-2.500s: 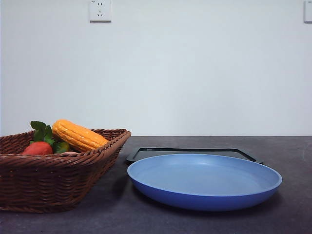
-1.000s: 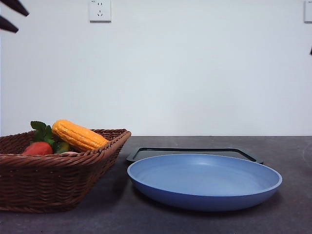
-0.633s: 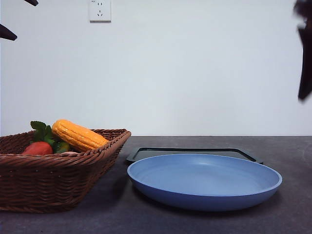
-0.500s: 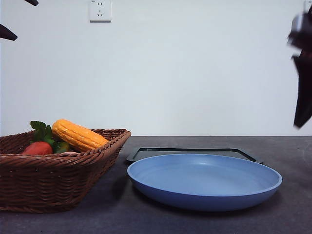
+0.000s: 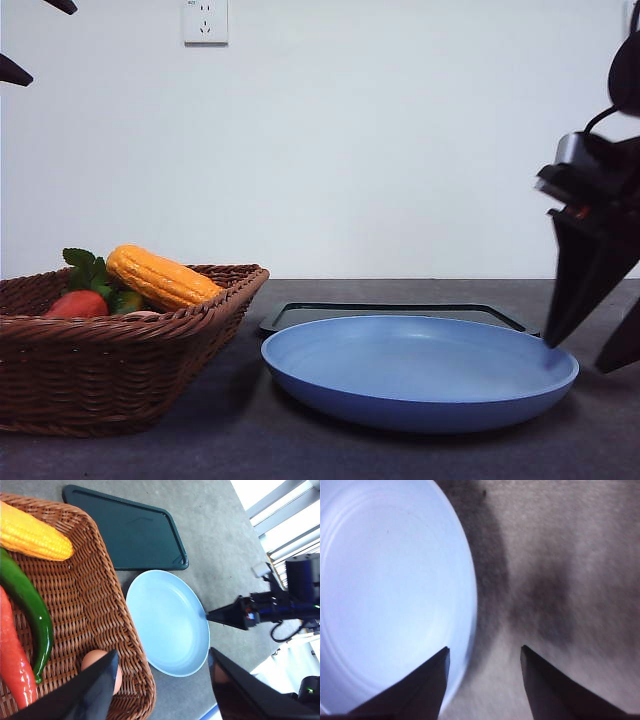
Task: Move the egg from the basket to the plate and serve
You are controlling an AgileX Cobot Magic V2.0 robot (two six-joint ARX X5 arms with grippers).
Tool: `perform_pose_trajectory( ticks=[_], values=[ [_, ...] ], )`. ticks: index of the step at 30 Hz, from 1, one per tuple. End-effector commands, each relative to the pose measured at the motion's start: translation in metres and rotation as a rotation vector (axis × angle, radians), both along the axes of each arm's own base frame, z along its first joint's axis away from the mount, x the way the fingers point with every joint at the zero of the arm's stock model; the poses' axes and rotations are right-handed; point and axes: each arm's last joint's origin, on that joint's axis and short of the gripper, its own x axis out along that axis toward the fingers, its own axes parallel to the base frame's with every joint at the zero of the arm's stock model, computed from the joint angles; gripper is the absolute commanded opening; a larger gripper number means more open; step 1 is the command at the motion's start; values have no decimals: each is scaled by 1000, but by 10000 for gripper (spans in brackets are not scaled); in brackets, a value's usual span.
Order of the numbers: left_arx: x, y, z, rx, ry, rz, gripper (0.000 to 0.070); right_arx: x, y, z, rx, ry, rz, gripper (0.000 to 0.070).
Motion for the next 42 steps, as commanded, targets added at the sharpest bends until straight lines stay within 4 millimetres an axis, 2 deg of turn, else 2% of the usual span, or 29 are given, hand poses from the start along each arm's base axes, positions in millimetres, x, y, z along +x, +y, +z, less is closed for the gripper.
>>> perform_pose_trajectory(
  ticks=[1, 7, 13, 17, 23, 31, 37, 42],
  values=[
    [1, -1, 3, -1, -6, -9, 371, 5, 3, -4, 22, 13, -7, 245],
    [1, -2, 3, 0, 2, -15, 371, 12, 8, -17, 33, 35, -5, 151],
    [1, -2, 3, 0, 2, -16, 380, 12, 7, -13, 30, 13, -10, 3],
    [0, -5, 3, 2, 1, -39, 431, 8, 6, -4, 36, -9, -13, 0],
    [2, -20, -3, 107, 48, -35, 426, -7, 1, 21, 20, -67, -22, 0],
    [18, -66, -11, 360, 114, -74, 426, -31, -7, 46, -49, -126, -39, 0],
    [36, -103, -35, 531, 195, -109, 426, -42, -10, 58, -47, -166, -44, 0],
    [50, -123, -60, 623, 260, -124, 426, -48, -12, 63, -57, -195, -56, 0]
  ],
)
